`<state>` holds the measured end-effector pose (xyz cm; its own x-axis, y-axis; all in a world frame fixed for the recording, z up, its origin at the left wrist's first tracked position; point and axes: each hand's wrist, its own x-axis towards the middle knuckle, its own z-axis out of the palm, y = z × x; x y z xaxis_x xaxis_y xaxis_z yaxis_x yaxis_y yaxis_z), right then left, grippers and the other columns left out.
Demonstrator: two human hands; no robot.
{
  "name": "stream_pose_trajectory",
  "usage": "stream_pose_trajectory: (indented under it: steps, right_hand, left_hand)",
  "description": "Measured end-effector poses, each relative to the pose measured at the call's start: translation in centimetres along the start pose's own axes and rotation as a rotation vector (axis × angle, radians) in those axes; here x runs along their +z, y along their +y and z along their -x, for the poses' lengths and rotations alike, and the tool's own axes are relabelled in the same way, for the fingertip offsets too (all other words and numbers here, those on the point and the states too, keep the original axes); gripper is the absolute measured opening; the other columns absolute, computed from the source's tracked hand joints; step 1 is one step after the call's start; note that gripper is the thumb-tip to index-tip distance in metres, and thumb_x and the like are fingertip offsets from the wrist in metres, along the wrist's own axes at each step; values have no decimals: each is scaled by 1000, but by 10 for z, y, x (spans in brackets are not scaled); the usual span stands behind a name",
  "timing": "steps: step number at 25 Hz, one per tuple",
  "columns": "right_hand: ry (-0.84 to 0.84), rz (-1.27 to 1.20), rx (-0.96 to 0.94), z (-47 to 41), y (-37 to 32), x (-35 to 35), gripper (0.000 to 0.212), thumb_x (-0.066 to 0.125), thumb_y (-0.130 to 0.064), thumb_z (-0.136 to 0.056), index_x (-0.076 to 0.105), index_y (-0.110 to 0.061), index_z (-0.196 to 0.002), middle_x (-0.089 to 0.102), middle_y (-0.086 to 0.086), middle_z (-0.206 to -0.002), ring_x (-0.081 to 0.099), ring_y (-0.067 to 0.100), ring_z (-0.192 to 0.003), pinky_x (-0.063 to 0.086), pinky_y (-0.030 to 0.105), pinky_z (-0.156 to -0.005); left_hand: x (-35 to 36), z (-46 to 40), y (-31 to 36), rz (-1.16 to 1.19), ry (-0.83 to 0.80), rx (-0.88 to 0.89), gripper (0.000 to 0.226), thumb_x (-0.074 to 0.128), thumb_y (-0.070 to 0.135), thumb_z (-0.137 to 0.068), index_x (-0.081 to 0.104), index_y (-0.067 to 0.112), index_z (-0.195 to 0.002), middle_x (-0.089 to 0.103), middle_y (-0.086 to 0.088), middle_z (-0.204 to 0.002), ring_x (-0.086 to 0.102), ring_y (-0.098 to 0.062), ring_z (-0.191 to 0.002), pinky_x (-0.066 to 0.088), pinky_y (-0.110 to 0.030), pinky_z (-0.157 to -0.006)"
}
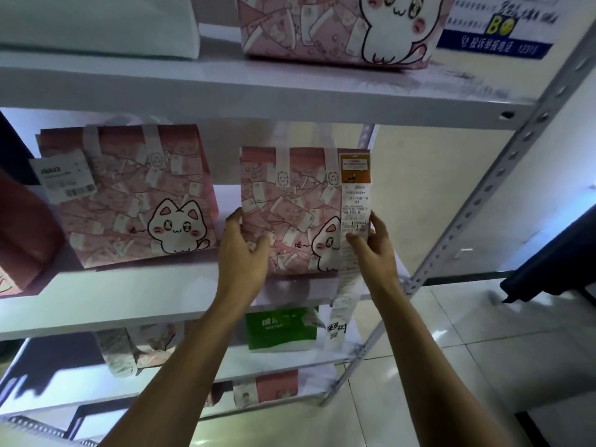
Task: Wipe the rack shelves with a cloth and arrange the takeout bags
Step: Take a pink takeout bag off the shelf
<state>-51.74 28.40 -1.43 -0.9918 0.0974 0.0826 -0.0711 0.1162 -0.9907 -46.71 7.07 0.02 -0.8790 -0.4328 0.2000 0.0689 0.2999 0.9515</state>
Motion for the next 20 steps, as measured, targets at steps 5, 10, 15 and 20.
stream_pose_trajectory:
  steps: [5, 10, 15, 20]
  right_hand:
    - [55, -35, 19, 40, -6, -18, 58, 56, -12, -98, 38, -34, -149, 67, 2, -129, 70, 17, -106, 58, 48, -90]
    - [47, -67, 20, 81, -10, -37, 59, 56, -10, -96, 39, -34, -147, 68, 3, -123, 72, 19, -102, 58, 53, -90]
    - [32, -76, 6, 117, -8, -65, 71, 59, -8, -92, 32, -39, -150, 60, 1, -135, 67, 23, -115, 61, 46, -84]
    - [55, -118, 32, 171, 2, -98, 83, 60, -12, -86, 24, -46, -152, 56, -4, -138, 66, 15, -113, 57, 16, -60]
  left_hand:
    - [-1, 24, 6, 11, -25, 27, 46, 60, 15, -95, 43, 27, -136, 52, 14, -105, 57, -14, -103, 54, -23, -78]
    - [-3, 54, 15, 34, -65, -33, 52, 59, 19, -96, 38, 23, -144, 57, -2, -125, 60, -22, -110, 55, -48, -94]
    - [7, 96, 31, 27, -48, -22, 49, 57, 21, -97, 40, 26, -142, 58, -2, -130, 63, -29, -110, 55, -52, -91]
    - [19, 151, 47, 26, -51, -20, 45, 56, 18, -97, 44, 27, -139, 59, -2, -131, 66, -25, -103, 60, -42, -81]
